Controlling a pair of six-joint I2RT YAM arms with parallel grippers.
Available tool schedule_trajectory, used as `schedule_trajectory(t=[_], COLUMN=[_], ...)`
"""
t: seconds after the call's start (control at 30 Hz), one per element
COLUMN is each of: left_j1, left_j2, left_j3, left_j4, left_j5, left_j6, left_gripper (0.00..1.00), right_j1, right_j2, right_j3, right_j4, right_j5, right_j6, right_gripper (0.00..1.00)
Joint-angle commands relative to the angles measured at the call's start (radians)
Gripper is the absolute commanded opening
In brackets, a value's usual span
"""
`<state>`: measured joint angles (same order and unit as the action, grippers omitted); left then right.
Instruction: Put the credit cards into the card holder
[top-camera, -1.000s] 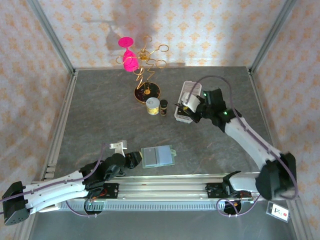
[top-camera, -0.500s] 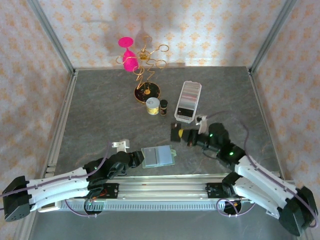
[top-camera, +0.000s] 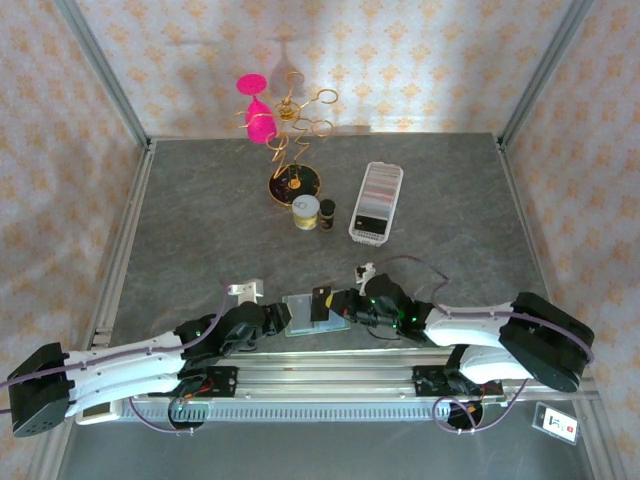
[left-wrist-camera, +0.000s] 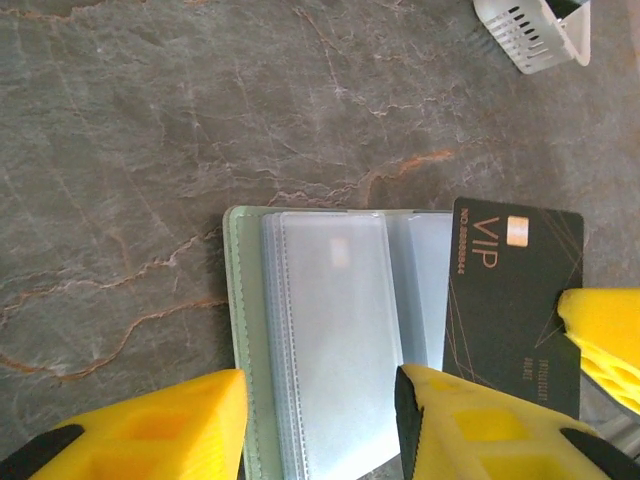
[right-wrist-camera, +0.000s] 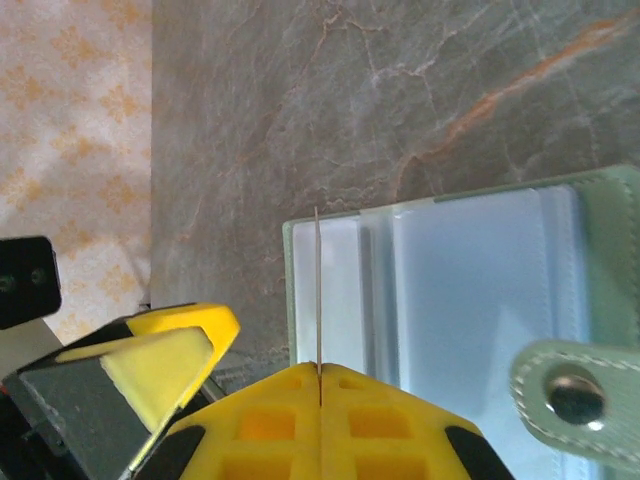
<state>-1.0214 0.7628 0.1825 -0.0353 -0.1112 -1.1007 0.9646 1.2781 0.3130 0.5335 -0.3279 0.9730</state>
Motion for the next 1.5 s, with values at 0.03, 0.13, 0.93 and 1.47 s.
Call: schedule_trajectory(t=[0.03,0.13,0.93,1.47], left_j1=[-0.004,-0.003,-0.004,-0.004], left_j2=[0.012,0.025,0.137,0.151], left_j3=[-0.018,-0.026,-0.025,-0.041], left_j4=[0.047,0.060,0.132,0.130], left_j5=[0.018,0.024,0.069,0.054], left_j6=[-0.010,-0.013,-0.018,-0.029], left_gripper=[0.43,0.43,0.38,0.36], right_j1=[0.006,0.006,0.007,0.028], right_j2=[-0.017,0.001,0.087,0.119], right_j3=[0.020,-0.004,-0.046,-0.064], right_j4=[0.017,0.053,0.083,0.177], right_j5=[0.096,0.108,0.095,0.032], right_j6=[-0.016,-0.008,-0.031,-0.001], right_gripper=[0.00,0.00,0.00,0.00])
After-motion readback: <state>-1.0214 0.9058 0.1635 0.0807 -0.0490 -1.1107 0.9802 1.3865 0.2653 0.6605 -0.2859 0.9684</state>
